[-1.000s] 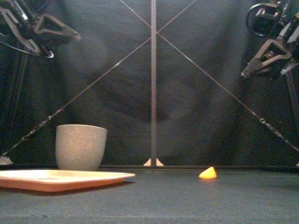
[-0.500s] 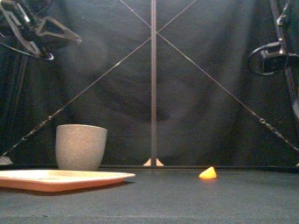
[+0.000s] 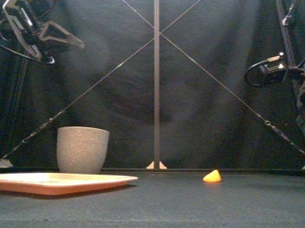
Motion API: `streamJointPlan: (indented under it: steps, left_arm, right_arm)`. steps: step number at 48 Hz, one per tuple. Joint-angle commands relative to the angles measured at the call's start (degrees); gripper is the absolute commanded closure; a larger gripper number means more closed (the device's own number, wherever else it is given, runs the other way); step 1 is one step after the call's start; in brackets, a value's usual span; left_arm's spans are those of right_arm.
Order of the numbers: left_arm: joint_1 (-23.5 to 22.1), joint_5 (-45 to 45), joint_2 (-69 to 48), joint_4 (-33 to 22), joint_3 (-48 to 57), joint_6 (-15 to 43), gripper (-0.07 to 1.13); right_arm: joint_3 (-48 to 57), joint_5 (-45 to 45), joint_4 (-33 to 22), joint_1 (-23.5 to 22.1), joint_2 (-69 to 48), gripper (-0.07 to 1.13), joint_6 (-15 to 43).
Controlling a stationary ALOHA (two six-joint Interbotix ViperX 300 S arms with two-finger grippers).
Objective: Pick the onion then place it on the pink plate
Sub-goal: Pick the onion
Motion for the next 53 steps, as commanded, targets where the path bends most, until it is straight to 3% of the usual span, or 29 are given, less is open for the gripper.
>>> streamJointPlan:
  steps: [1, 11, 39, 53]
  left_arm:
    - [0.26, -0.18, 0.26, -0.18, -0.79, 0.18, 0.99]
    - [0.88, 0.00, 0.26, -0.18, -0.62, 0.09, 0.99]
    - [1.23, 0.00, 0.26, -0.26, 0.97, 0.09, 0.99]
    - [1.14, 0.00, 0.26, -0.44, 1.14, -0.09, 0.99]
  right_arm:
    - [-1.49, -2.46, -0.62, 2.20, 2.81, 0.07, 0.00]
    - [-1.85, -3.96, 2.20, 6.06, 7.65, 0.07, 0.00]
    - [-3.08, -8.61, 2.46, 9.14, 18.54, 0.09, -0.09]
    - [-3.43, -9.05, 2.20, 10.20, 20.65, 0.31, -0.26]
